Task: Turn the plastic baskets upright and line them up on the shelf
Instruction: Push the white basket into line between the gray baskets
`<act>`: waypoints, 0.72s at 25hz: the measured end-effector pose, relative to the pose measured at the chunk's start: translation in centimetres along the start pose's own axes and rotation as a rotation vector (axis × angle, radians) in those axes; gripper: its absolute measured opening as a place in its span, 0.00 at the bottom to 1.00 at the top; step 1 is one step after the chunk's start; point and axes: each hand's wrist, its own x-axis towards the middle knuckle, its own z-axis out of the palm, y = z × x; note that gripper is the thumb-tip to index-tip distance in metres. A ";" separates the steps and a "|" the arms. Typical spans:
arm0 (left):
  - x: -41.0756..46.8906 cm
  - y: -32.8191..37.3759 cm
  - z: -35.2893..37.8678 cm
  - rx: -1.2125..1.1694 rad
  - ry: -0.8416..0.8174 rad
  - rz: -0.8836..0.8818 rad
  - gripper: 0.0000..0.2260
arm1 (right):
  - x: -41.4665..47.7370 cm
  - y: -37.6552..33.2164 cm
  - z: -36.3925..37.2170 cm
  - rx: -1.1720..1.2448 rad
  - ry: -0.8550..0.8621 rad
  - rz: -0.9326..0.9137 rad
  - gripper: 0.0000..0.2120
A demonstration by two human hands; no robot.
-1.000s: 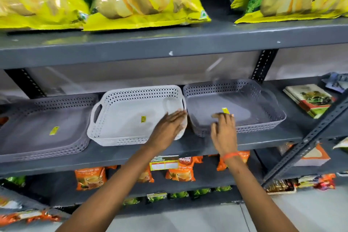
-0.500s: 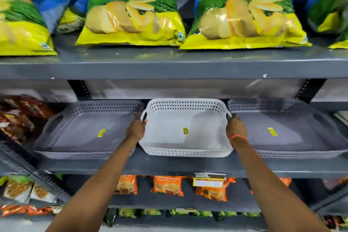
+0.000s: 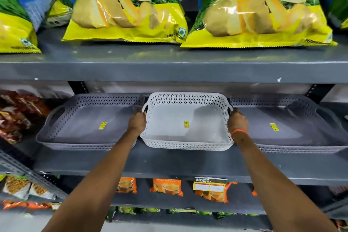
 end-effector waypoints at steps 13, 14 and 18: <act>-4.7 -1.0 -0.6 -0.135 -0.015 -0.001 0.17 | -4.5 0.8 -1.3 -0.014 -0.006 0.000 0.12; -5.0 -1.2 -0.6 -0.133 -0.018 0.000 0.17 | -5.0 0.9 -1.4 -0.012 0.000 0.001 0.12; -5.8 -1.8 -0.6 -0.145 -0.022 0.015 0.16 | -6.2 1.2 -1.5 -0.004 0.014 0.010 0.11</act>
